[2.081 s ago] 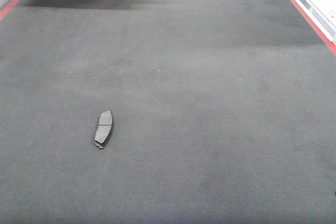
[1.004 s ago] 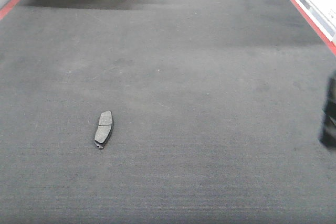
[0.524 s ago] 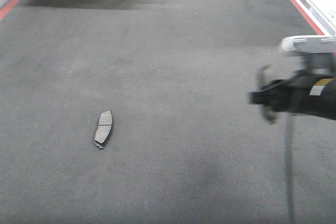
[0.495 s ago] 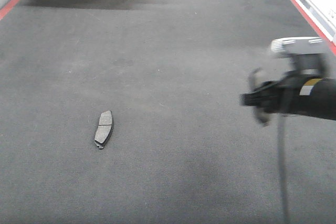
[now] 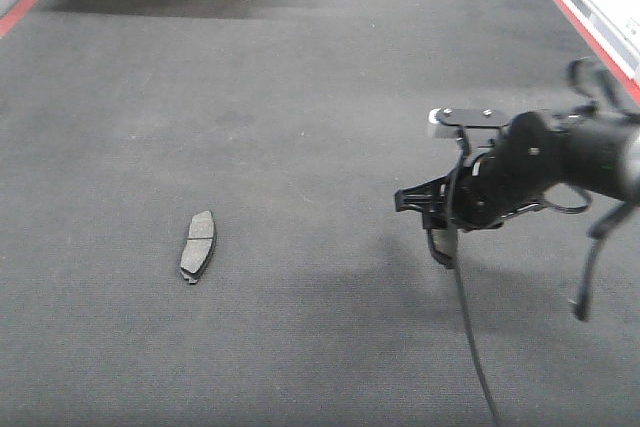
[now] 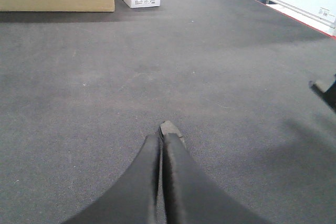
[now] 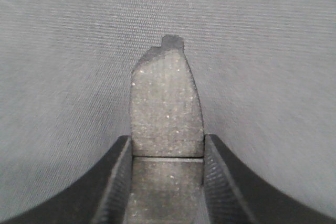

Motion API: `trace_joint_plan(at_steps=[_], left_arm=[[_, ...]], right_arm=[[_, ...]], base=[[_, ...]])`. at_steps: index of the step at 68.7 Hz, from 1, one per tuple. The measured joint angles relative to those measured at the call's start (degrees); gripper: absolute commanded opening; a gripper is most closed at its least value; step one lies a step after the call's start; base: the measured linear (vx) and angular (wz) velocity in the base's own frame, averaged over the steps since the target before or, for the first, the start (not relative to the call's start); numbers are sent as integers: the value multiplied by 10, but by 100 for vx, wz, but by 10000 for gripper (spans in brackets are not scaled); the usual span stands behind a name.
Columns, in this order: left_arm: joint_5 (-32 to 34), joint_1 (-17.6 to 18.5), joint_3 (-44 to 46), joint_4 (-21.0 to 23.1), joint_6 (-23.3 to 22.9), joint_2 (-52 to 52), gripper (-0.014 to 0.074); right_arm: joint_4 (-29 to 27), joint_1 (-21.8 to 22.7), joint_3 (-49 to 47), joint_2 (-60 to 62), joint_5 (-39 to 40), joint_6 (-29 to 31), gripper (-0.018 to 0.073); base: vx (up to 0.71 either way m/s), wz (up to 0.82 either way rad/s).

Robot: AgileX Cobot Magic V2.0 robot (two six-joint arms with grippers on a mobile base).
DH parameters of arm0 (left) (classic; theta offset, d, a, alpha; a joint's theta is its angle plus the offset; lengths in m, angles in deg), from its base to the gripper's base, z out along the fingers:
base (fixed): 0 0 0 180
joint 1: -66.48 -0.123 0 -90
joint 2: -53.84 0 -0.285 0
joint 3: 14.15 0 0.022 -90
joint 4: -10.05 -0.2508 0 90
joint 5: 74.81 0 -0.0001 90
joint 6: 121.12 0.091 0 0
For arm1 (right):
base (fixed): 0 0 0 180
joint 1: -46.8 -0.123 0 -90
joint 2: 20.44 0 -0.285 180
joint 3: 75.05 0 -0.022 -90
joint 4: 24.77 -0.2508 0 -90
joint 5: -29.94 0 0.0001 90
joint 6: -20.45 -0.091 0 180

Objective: Move and align brake pads A on conveyor
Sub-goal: 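Lower the right gripper with its brake pad onto the belt, then open the right gripper and lift it away from the pad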

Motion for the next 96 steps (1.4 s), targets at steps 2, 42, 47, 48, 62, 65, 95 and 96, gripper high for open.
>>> trace_joint_plan(at_steps=[2,42,47,48,62,65,95,96], left_arm=[[0,0,0,0,0,0,-6],[0,0,0,0,0,0,-6],[0,0,0,0,0,0,-6],[0,0,0,0,0,0,-6],[0,0,0,0,0,0,-6],[0,0,0,0,0,0,-6],[0,0,0,0,0,0,-5],[0,0,0,0,0,0,-5]], right_arm=[[-1,0,-7,-13,1,1,71],[-5,0,-38,-90,13,3,266],[-7,0,-38,-90,13,3,349],[-7,0,-38,-90,13,3,363],[-20,0,-38,-87,10,2,465],[-20,0,-38,-81,6,2,466],[3,0,-10,157,-20,2,378],[5,0,-3,167,-18,2,374]], base=[[0,0],[0,0],[0,0],[0,0],[0,0],[0,0],[0,0],[0,0]])
